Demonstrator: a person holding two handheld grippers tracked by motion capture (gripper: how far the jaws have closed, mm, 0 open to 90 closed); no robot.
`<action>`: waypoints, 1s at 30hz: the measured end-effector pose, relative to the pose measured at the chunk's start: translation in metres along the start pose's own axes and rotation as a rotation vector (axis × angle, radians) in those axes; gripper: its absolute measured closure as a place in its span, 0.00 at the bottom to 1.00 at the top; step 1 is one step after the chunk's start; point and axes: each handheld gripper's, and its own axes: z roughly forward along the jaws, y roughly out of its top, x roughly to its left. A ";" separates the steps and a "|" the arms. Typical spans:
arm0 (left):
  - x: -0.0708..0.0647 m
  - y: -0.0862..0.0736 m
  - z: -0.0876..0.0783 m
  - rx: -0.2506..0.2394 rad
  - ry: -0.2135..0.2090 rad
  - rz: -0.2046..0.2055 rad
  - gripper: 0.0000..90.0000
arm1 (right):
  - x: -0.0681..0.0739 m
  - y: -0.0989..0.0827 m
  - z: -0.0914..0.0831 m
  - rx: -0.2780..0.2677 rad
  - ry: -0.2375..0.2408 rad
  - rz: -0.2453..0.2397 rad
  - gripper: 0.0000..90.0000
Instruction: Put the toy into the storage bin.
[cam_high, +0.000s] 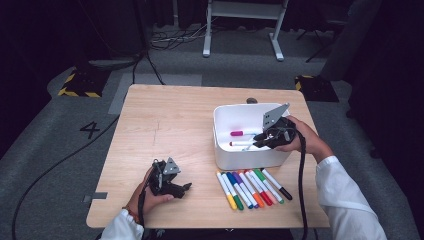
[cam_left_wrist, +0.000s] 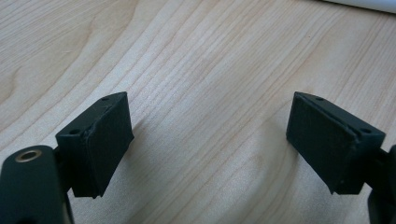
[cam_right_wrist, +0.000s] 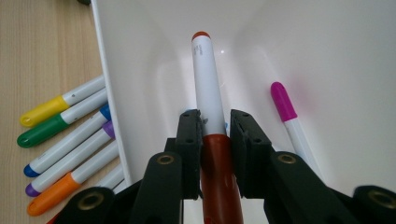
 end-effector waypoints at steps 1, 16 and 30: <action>0.000 0.000 0.000 -0.001 0.001 0.002 0.16 | 0.000 0.000 0.001 0.002 0.011 -0.006 0.83; 0.000 0.000 0.000 0.001 -0.002 0.002 0.16 | 0.003 -0.011 -0.013 -0.079 -0.073 0.056 0.70; 0.000 0.000 0.000 0.002 0.000 0.004 0.16 | 0.031 -0.034 -0.067 -0.265 -0.257 0.144 0.54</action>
